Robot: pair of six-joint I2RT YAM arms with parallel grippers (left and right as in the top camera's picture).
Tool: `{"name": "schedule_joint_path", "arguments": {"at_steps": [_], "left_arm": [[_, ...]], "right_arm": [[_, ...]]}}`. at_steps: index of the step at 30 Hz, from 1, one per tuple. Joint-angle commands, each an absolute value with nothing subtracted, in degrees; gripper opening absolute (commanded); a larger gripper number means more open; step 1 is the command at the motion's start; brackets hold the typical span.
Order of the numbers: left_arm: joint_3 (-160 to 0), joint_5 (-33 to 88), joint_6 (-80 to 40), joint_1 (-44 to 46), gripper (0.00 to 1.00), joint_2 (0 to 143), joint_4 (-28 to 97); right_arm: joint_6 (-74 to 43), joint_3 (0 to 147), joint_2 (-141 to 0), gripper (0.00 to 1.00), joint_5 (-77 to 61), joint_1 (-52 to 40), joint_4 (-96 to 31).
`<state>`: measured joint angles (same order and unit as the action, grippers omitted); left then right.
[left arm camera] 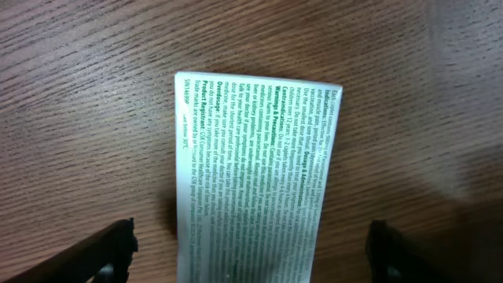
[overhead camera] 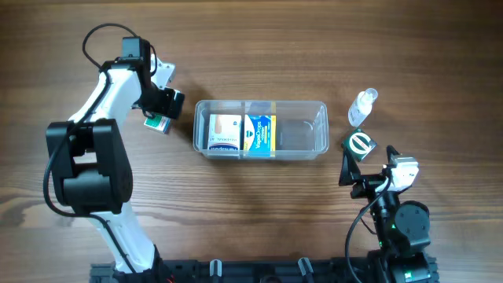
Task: Pack container
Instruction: 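Move the left gripper to the white-green box and grasp it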
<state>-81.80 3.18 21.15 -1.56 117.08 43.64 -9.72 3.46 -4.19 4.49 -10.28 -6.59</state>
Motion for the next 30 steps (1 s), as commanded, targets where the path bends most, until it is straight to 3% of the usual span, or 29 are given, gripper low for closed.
{"name": "schedule_joint_path", "arguments": {"at_steps": [1, 11, 15, 21, 30], "left_arm": [[-82.5, 4.2, 22.3, -1.8, 0.89, 117.8, 43.5], [-82.5, 3.2, 22.1, -1.8, 0.86, 118.3, 42.6], [-82.5, 3.2, 22.1, -1.8, 0.74, 118.3, 42.4], [-80.8, 3.2, 22.1, -1.7, 0.77, 118.3, 40.7], [-79.9, 3.2, 22.1, -1.7, 0.74, 118.3, 40.6]], "right_arm": [[-9.1, 3.2, -4.0, 1.0, 3.8, -10.1, -6.3], [-9.1, 3.2, -4.0, 1.0, 3.8, -10.1, -6.3], [-9.1, 3.2, -4.0, 1.0, 3.8, -10.1, -6.3], [-9.1, 3.2, -4.0, 1.0, 3.8, -10.1, -6.3], [-9.1, 3.2, -4.0, 1.0, 3.7, -10.1, -6.3]]}}
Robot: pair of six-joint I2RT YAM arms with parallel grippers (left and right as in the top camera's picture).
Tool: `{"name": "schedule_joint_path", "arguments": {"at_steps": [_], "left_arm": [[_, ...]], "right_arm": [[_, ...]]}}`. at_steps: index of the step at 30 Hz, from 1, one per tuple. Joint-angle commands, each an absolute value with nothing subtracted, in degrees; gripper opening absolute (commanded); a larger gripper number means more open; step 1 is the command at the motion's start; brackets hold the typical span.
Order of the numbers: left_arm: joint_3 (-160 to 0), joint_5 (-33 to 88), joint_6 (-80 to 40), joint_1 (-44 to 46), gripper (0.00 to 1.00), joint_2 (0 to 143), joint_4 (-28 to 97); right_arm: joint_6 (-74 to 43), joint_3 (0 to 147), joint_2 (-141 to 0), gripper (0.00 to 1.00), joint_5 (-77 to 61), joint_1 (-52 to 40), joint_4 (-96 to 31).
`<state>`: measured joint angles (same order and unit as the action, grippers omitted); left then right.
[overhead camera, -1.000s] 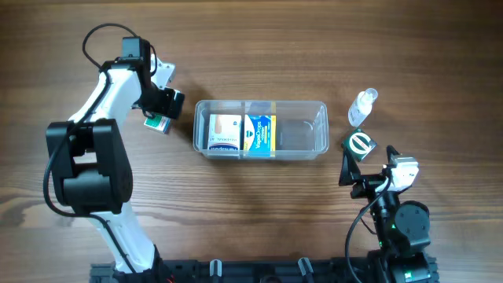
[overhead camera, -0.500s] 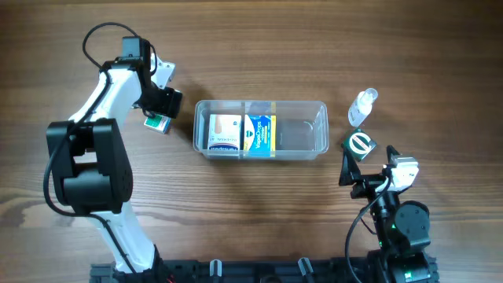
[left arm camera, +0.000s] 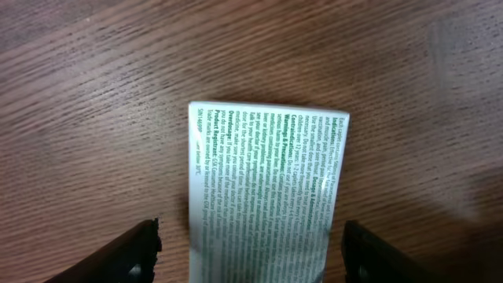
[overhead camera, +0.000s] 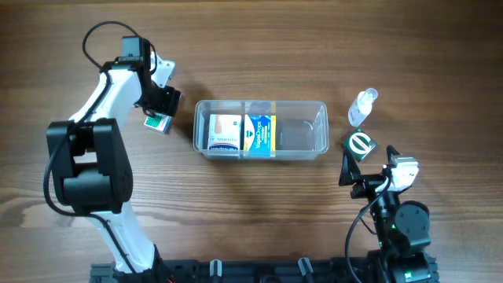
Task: Pack container
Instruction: 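Move the left gripper to the white-green box and grasp it, then carry the white-green box over the container and lower it in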
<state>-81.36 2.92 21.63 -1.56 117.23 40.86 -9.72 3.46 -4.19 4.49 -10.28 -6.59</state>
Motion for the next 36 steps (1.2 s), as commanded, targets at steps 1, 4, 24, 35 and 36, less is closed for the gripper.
{"name": "schedule_joint_path", "arguments": {"at_steps": [1, 4, 24, 35, 36], "left_arm": [[-79.5, 3.1, 22.1, -1.7, 0.73, 118.3, 40.4], [-78.0, 3.1, 22.1, -1.7, 0.73, 118.3, 39.3], [-78.4, 1.9, 22.1, -1.7, 0.47, 117.7, 38.3], [-80.4, 1.9, 22.1, -1.5, 0.45, 105.7, 38.3], [-80.4, 1.9, 22.1, -1.1, 0.45, 103.4, 38.3]], "right_arm": [[-9.1, 3.2, -4.0, 1.0, 3.8, -10.1, -6.3], [-9.1, 3.2, -4.0, 1.0, 3.8, -10.1, -6.3], [-9.1, 3.2, -4.0, 1.0, 3.8, -10.1, -6.3], [-9.1, 3.2, -4.0, 1.0, 3.8, -10.1, -6.3], [-9.1, 3.2, -4.0, 1.0, 3.8, -10.1, -6.3]]}}
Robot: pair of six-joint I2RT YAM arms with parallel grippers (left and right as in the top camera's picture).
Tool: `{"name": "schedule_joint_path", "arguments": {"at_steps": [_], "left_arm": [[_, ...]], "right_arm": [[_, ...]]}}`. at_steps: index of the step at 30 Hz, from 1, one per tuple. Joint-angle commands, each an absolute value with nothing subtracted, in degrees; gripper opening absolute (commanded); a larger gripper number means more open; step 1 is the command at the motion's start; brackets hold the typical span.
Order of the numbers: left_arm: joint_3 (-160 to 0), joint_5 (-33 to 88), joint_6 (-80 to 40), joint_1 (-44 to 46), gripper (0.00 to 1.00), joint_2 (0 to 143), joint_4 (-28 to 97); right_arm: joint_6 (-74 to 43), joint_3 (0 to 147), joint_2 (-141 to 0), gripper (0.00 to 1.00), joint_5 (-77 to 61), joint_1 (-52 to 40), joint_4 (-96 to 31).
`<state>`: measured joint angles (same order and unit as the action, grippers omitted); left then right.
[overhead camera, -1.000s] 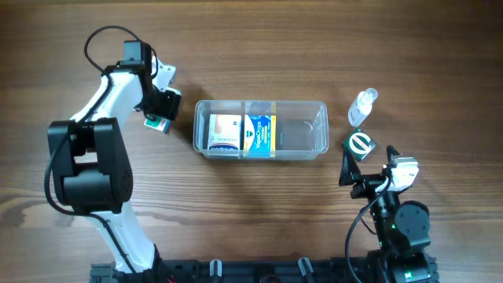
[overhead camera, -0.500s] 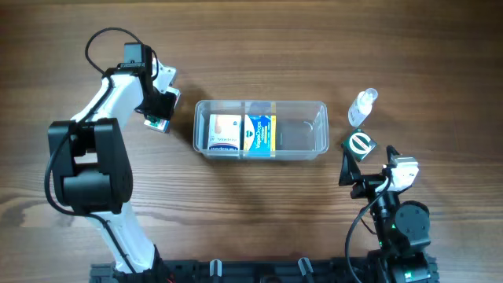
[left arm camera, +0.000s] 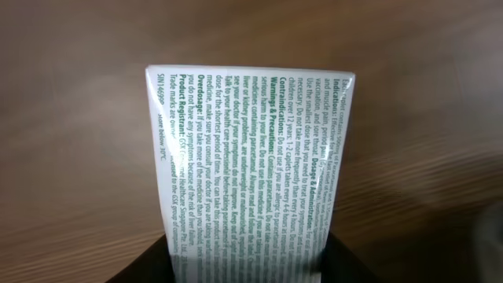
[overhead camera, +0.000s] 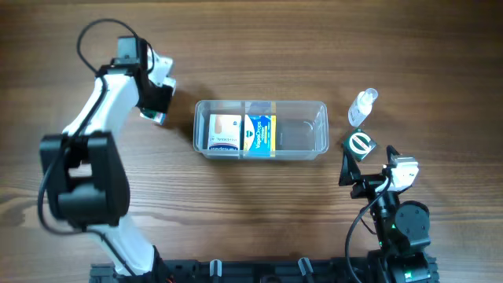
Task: Pack container
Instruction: 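Carry the white-green box over the container and lower it in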
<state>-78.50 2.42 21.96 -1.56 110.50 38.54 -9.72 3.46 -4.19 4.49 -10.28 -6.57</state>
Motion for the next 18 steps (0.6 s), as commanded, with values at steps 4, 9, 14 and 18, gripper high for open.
{"name": "schedule_joint_path", "arguments": {"at_steps": [4, 9, 14, 18], "left_arm": [[-80.4, 1.9, 22.1, 1.4, 0.45, 98.5, 38.4], [-80.4, 1.9, 22.1, 8.6, 0.46, 93.1, 39.8], [-80.4, 1.9, 22.3, 15.5, 0.47, 92.1, 42.8], [-80.4, 1.9, 22.8, 19.7, 0.48, 92.2, 46.6]], "right_arm": [[-9.1, 3.2, -4.0, 1.0, 3.8, -10.1, -6.3], [-9.1, 3.2, -4.0, 1.0, 3.8, -10.1, -6.3], [-9.1, 3.2, -4.0, 1.0, 3.8, -10.1, -6.3], [-9.1, 3.2, -4.0, 1.0, 3.8, -10.1, -6.3]]}}
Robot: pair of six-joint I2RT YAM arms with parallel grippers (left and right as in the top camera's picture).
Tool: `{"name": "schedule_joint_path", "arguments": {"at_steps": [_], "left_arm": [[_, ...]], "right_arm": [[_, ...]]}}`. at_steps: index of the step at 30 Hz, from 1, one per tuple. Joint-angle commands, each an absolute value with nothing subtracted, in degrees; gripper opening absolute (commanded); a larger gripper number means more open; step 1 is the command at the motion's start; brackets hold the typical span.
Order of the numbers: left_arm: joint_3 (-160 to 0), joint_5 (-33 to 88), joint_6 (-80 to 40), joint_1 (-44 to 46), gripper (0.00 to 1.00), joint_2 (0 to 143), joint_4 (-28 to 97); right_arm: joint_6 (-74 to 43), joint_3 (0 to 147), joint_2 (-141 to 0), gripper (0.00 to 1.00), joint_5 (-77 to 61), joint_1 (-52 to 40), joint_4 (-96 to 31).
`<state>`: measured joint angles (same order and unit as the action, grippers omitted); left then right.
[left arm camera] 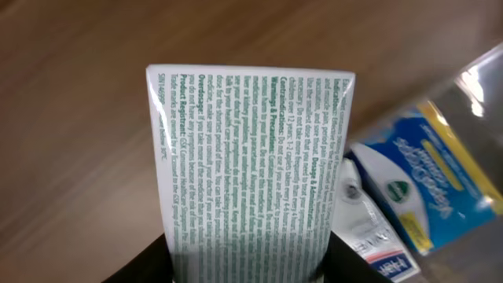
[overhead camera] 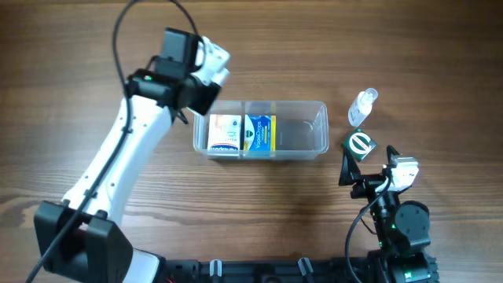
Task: Pack container
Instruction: 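Carry the white-green box over the container and lower it in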
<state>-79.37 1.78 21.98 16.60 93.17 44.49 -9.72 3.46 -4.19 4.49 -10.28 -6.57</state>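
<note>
A white carton with green print (left arm camera: 251,173) is clamped between the fingers (left arm camera: 149,269) of my left gripper (left arm camera: 250,266) and held above the wood. In the overhead view the left gripper (overhead camera: 196,96) hangs at the far left corner of the clear plastic container (overhead camera: 322,126), hiding the carton. Inside the container's left half lie a white and orange box (overhead camera: 224,132) and a blue and yellow box (overhead camera: 259,132); its right half is bare. My right gripper (overhead camera: 350,169) rests near the front right, its jaws too small to read.
A small clear bottle (overhead camera: 362,106) stands to the right of the container. A green and black box with a white ring mark (overhead camera: 361,145) lies just in front of it, next to the right gripper. Bare wood surrounds the container.
My left gripper, still shut on the white carton, has moved right from the table left of the container to the container's far left corner. The right arm has not moved.
The white carton lay flat on the table left of the container with my open left fingers on either side. The fingers then stood closer in. Later they were shut on the carton and it was off the wood. Now it is at the container's corner.
</note>
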Motion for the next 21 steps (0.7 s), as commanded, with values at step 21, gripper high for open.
{"name": "schedule_joint_path", "arguments": {"at_steps": [21], "left_arm": [[-79.3, 11.2, 33.6, 25.4, 0.54, 93.3, 56.0]], "right_arm": [[-9.1, 3.2, -4.0, 1.0, 3.8, -10.1, -6.3]]}}
